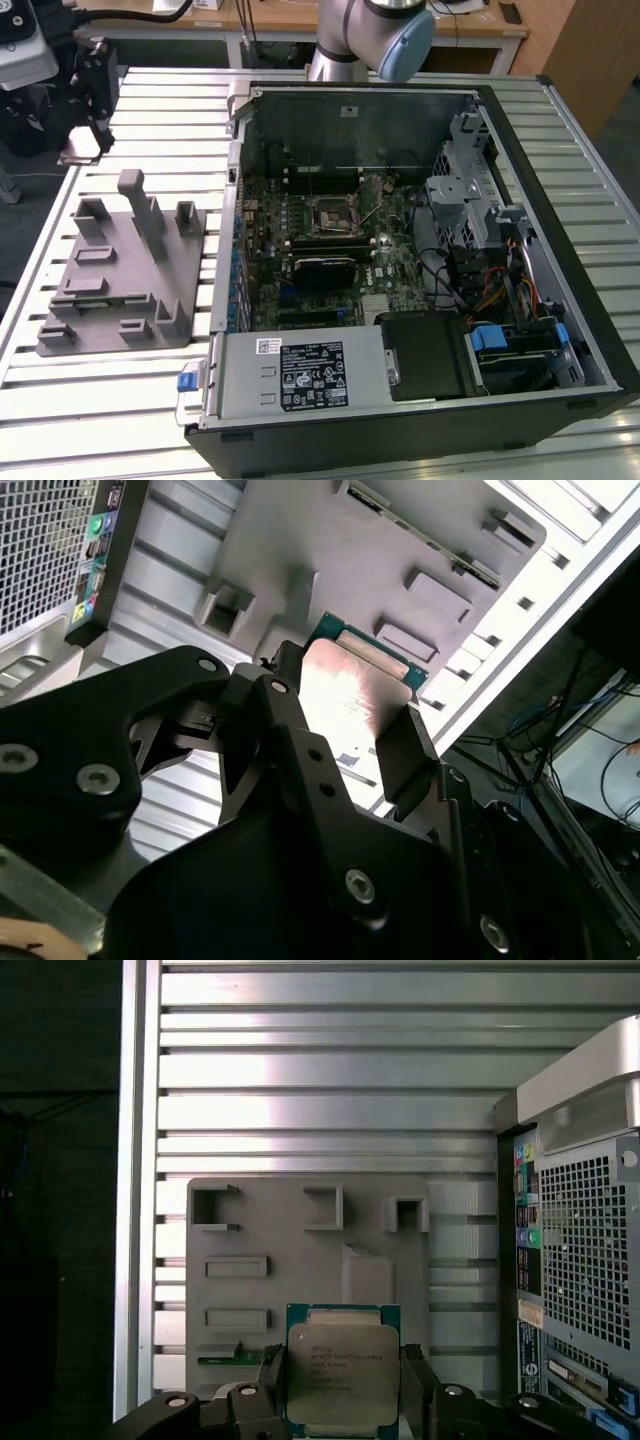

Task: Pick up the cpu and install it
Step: 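Pick up the cpu and move it towards the insertion slot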

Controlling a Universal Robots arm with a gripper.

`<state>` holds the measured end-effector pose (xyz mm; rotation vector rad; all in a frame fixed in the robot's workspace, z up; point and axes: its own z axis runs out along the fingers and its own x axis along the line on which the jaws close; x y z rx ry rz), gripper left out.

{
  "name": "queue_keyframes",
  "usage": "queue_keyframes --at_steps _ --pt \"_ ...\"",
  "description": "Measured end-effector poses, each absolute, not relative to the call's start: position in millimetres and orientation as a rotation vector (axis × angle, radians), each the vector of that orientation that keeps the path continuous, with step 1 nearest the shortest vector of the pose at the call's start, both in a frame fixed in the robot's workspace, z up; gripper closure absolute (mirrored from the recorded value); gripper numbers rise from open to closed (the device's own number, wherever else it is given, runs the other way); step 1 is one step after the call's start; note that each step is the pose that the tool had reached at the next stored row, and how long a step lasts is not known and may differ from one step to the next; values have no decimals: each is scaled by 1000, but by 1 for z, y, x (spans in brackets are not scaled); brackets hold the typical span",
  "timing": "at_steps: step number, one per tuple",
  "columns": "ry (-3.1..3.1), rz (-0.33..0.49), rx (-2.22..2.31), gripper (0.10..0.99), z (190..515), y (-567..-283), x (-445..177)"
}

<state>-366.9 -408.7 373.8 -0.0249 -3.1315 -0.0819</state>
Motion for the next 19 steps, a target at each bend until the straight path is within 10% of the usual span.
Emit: queue_keyframes --at_steps 19 --pt "-3136 -82 -25 545 373 -406 -315"
